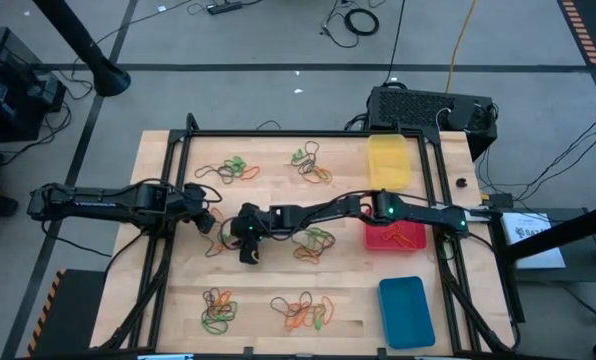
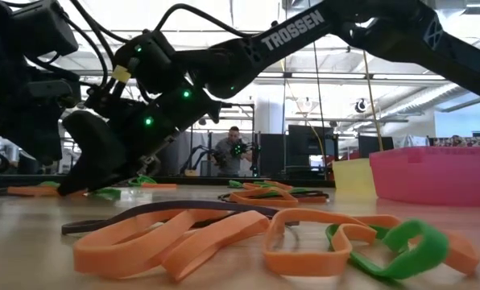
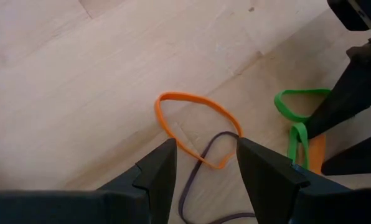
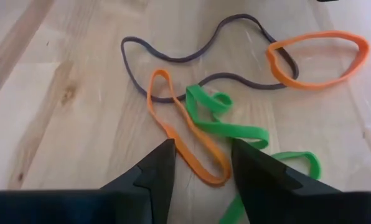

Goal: Sort rubber bands into baskets
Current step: Put the orange rubber band into the red bin

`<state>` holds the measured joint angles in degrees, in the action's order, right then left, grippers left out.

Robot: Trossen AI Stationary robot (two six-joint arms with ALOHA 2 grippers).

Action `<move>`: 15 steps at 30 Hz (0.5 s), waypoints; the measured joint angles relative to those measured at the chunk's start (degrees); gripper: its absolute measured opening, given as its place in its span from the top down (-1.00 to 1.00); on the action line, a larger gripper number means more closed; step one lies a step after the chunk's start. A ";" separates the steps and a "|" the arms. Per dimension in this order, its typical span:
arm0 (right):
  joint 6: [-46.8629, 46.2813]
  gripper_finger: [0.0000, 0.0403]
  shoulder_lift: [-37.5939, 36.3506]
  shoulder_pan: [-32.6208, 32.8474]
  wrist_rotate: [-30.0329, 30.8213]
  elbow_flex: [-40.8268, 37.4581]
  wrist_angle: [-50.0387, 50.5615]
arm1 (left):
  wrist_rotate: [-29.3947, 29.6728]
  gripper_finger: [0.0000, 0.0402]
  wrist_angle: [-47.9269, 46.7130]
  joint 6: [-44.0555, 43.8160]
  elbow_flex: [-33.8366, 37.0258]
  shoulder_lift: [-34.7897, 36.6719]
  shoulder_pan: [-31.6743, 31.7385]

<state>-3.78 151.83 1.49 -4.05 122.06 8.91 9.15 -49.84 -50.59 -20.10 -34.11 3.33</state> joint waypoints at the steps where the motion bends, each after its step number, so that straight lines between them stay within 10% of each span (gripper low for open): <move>1: 0.06 0.30 0.00 0.07 0.19 0.00 0.16 | 0.00 0.13 0.02 -0.02 0.00 0.00 0.00; 10: -10.15 0.94 -1.80 -0.04 -2.41 0.30 6.42 | 0.02 0.13 0.03 -0.04 0.00 0.00 0.00; 15: -11.93 0.98 -5.94 0.30 -4.49 1.46 18.53 | 0.47 0.13 0.60 -0.03 0.00 0.00 0.01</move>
<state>-15.71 145.89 1.78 -8.54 123.52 27.44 9.61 -49.24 -50.62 -20.10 -34.11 3.34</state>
